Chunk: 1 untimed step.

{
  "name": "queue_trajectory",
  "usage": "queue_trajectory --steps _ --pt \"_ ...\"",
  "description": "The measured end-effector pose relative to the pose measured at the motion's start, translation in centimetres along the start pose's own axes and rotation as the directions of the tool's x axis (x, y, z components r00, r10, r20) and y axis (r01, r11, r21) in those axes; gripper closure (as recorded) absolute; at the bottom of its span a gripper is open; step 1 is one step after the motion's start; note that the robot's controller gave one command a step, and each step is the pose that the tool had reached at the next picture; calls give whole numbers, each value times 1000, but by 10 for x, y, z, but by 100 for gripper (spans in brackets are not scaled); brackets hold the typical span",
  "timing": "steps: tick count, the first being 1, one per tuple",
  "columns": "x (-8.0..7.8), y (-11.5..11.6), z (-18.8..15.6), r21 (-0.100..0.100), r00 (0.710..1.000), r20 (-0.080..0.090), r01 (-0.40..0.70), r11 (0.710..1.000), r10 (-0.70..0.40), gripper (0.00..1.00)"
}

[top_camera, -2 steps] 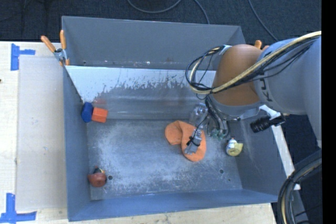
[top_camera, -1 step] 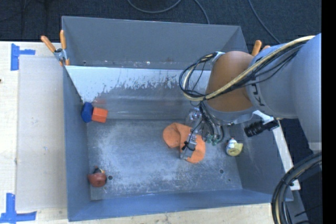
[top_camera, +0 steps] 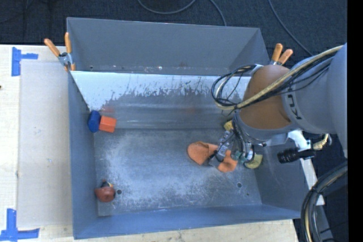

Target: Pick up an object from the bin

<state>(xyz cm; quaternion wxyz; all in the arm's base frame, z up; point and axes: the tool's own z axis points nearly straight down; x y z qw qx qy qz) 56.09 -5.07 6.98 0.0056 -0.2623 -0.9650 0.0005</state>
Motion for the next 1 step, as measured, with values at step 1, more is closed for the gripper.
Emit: queue_trajectory --steps 1 --pt "0 0 0 0 1000 0 -1 1000 1 100"
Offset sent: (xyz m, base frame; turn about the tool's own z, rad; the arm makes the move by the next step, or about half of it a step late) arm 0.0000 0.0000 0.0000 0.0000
